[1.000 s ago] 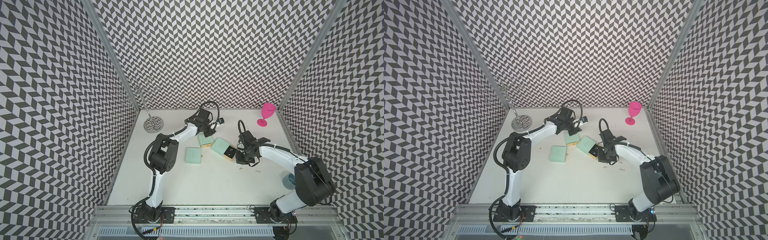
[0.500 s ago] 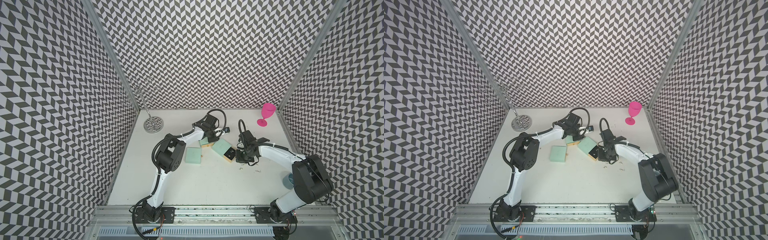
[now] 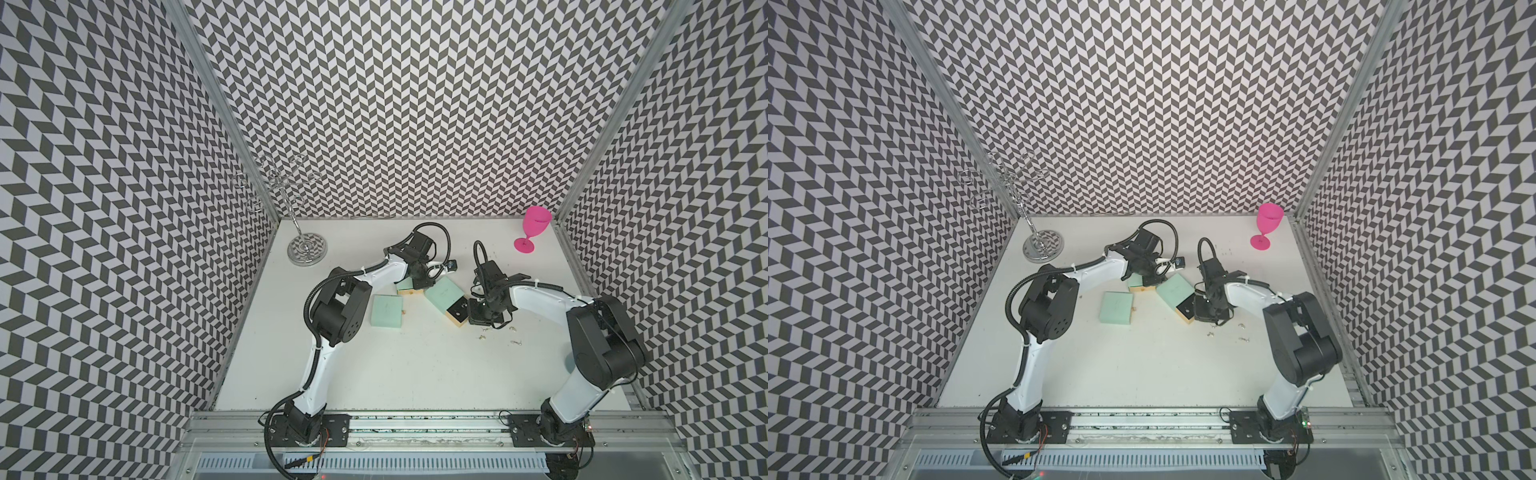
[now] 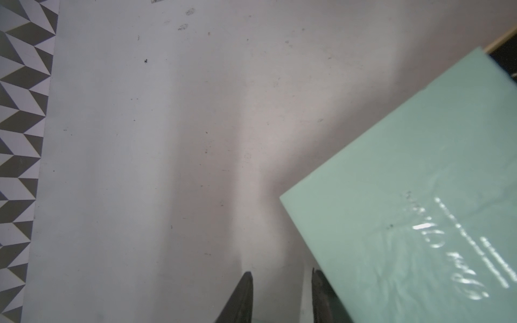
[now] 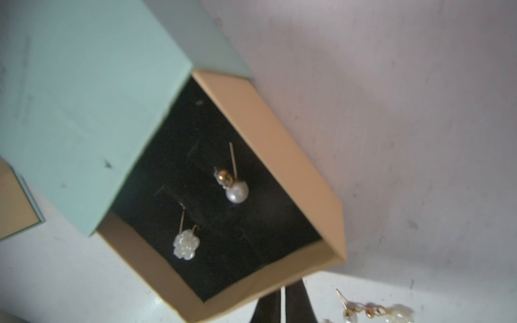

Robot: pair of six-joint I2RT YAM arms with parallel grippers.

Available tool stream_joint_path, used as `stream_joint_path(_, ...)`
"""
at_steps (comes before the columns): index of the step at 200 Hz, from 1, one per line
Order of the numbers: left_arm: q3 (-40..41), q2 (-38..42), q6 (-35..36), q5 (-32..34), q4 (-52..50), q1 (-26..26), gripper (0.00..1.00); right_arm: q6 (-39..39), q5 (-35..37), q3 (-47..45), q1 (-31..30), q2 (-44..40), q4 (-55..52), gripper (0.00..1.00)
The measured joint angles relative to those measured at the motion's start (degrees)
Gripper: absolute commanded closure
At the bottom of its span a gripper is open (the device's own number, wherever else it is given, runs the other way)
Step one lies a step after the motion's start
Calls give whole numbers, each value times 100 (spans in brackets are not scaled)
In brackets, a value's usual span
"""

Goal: Place the earrings into the drawer-style jewelry box
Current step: Close the drawer of the jewelry box.

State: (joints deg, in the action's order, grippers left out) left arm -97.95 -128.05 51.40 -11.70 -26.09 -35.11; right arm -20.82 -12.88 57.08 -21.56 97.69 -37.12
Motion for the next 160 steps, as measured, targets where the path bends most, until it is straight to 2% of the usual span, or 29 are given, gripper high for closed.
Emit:
stream_joint_path(134,-57,0,-155,-317,-227,-168,62,20,-619,459,0,437,289,91)
stream_joint_path(160,-61,0,-238,-297,-214,-164,53,17,-654,461,0,455,262,88)
